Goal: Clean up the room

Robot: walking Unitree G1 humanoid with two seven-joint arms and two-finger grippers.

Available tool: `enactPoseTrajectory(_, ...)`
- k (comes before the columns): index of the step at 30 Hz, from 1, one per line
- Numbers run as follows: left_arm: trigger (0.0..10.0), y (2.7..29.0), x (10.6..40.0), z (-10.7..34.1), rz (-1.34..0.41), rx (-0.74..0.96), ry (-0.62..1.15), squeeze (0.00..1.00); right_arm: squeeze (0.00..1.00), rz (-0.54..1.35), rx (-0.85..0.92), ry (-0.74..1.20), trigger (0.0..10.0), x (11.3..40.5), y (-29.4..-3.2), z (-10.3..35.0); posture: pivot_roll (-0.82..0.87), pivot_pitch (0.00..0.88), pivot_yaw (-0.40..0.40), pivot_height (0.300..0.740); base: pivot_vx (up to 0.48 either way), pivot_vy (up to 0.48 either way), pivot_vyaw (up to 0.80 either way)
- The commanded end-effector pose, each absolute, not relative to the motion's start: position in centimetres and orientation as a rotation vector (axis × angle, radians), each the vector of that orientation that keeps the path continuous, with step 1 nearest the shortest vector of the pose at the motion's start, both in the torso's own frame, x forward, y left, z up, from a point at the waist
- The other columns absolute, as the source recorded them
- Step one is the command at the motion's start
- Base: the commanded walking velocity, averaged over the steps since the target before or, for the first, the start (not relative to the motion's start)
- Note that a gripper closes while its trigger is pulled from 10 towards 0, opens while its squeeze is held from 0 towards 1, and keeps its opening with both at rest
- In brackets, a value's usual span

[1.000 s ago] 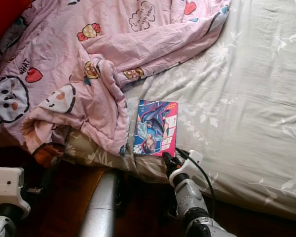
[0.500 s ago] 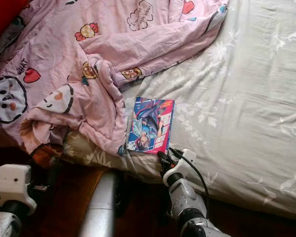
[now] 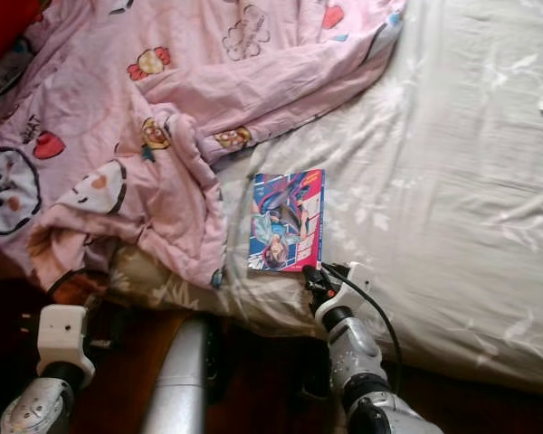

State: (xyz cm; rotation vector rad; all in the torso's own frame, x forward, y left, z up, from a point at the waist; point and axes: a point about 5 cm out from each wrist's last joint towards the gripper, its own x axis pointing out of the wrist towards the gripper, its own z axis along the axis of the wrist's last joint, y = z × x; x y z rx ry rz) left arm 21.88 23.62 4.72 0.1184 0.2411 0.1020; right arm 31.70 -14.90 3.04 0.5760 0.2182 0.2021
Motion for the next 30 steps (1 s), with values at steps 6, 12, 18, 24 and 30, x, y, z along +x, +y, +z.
enactPoseTrajectory(6,10.0,24.1,21.0,-0.7,0.177,0.078,0.424,0.00,0.00,0.162,0.486,0.189,0.0,31.0,-16.8,2.7,0.18,0.220,-0.011,0.636,0.000,0.000,0.00)
enactPoseTrajectory(12,10.0,24.4,21.0,-2.7,0.212,0.070,0.496,0.00,0.00,0.180,0.427,0.163,10.0,31.4,-17.0,3.4,0.13,0.118,-0.037,0.636,0.000,0.000,0.00)
enactPoseTrajectory(18,10.0,24.7,21.9,-3.1,0.260,0.073,0.501,0.00,0.00,0.134,0.371,0.163,10.0,31.7,-18.0,3.8,0.12,0.058,-0.062,0.636,0.000,0.000,0.00)
enactPoseTrajectory(24,10.0,24.7,21.9,-3.7,0.309,0.048,0.525,0.00,0.00,0.081,0.319,0.177,10.0,31.6,-19.2,3.7,0.11,0.020,-0.088,0.641,0.000,0.000,0.00)
enactPoseTrajectory(30,10.0,23.9,20.7,-4.9,0.312,0.032,0.596,0.00,0.00,0.036,0.305,0.197,10.0,31.2,-20.0,3.3,0.11,0.003,-0.092,0.685,0.000,0.000,0.00)
